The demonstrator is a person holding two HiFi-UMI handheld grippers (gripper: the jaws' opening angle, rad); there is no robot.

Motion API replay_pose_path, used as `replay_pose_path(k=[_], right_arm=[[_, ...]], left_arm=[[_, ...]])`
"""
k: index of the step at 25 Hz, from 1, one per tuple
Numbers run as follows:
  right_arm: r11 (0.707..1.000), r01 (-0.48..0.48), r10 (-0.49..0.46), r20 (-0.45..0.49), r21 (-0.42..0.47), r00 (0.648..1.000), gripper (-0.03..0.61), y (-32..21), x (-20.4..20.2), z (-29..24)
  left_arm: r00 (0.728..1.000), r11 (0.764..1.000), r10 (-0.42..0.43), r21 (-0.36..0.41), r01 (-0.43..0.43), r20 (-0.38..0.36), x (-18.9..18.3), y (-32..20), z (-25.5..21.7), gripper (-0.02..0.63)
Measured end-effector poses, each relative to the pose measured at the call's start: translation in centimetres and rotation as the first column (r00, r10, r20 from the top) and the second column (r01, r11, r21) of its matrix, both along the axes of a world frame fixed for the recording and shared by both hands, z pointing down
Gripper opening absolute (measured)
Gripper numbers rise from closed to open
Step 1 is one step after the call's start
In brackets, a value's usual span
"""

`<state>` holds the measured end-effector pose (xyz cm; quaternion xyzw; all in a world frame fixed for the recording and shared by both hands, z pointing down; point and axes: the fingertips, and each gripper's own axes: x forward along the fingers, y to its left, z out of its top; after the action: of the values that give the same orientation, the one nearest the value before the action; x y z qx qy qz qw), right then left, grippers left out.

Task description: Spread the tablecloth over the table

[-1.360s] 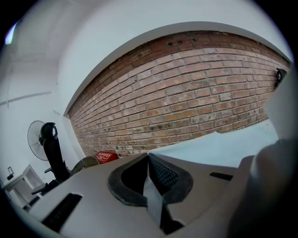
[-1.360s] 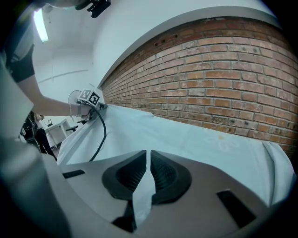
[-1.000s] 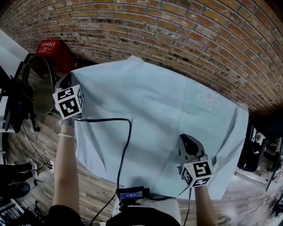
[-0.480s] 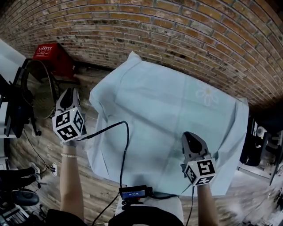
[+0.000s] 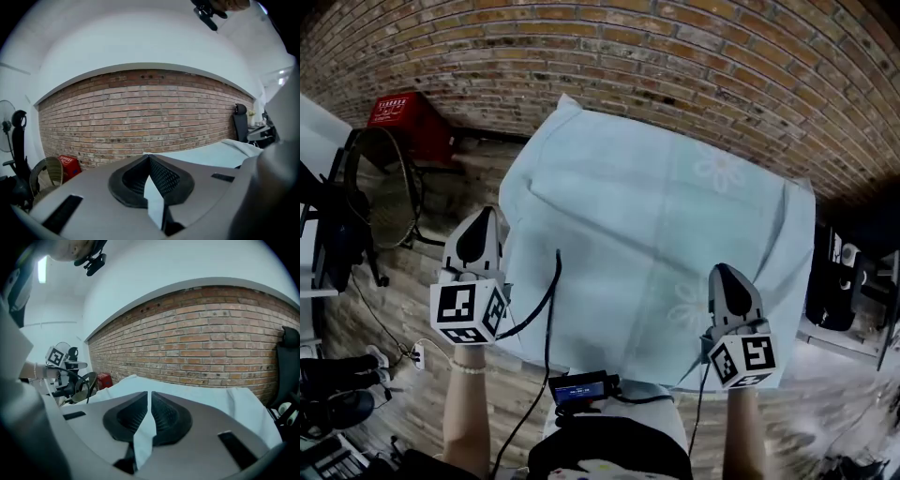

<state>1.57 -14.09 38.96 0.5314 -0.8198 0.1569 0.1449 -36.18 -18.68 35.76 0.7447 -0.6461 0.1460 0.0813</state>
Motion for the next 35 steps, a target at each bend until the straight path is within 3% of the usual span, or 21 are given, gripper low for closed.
replay_pose_path(k=[6,12,15,23,26,32,35], right_arm=[[0.993,-0.118,0.118,-0.03,0.001,0.993,0.048,5.8,7.5,-0.5],[0.978,-0.206,0.204,-0.039,-0.04,0.978,0.048,12.9,14.2,1.0],[0.961,-0.269,0.266,-0.048,-0.068,0.963,0.136,16.4,18.2,2.4],[0.926,-0.351,0.341,-0.096,-0.137,0.935,0.178,24.0,26.2,6.7],[0.898,-0.401,0.388,-0.105,-0.18,0.916,0.182,27.1,28.7,8.6],[0.83,-0.493,0.471,-0.149,-0.259,0.87,0.253,30.6,31.8,12.6],[0.82,-0.503,0.468,-0.187,-0.273,0.864,0.262,30.8,32.0,14.0]], left_arm=[[0.988,0.988,0.155,0.005,-0.155,-0.028,9.6,5.1,-1.8,0.015],[0.964,0.967,0.256,0.023,-0.255,-0.069,18.2,10.9,-3.4,0.014],[0.958,0.962,0.274,0.029,-0.272,-0.081,21.4,13.6,-3.6,0.014],[0.951,0.955,0.296,0.014,-0.296,-0.095,27.6,19.9,-3.5,0.014],[0.947,0.952,0.306,0.0,-0.308,-0.094,29.2,22.1,-3.3,0.014],[0.927,0.93,0.36,-0.032,-0.365,-0.105,32.1,24.9,-2.3,0.014],[0.916,0.92,0.38,-0.053,-0.389,-0.127,33.6,25.7,-1.4,0.014]])
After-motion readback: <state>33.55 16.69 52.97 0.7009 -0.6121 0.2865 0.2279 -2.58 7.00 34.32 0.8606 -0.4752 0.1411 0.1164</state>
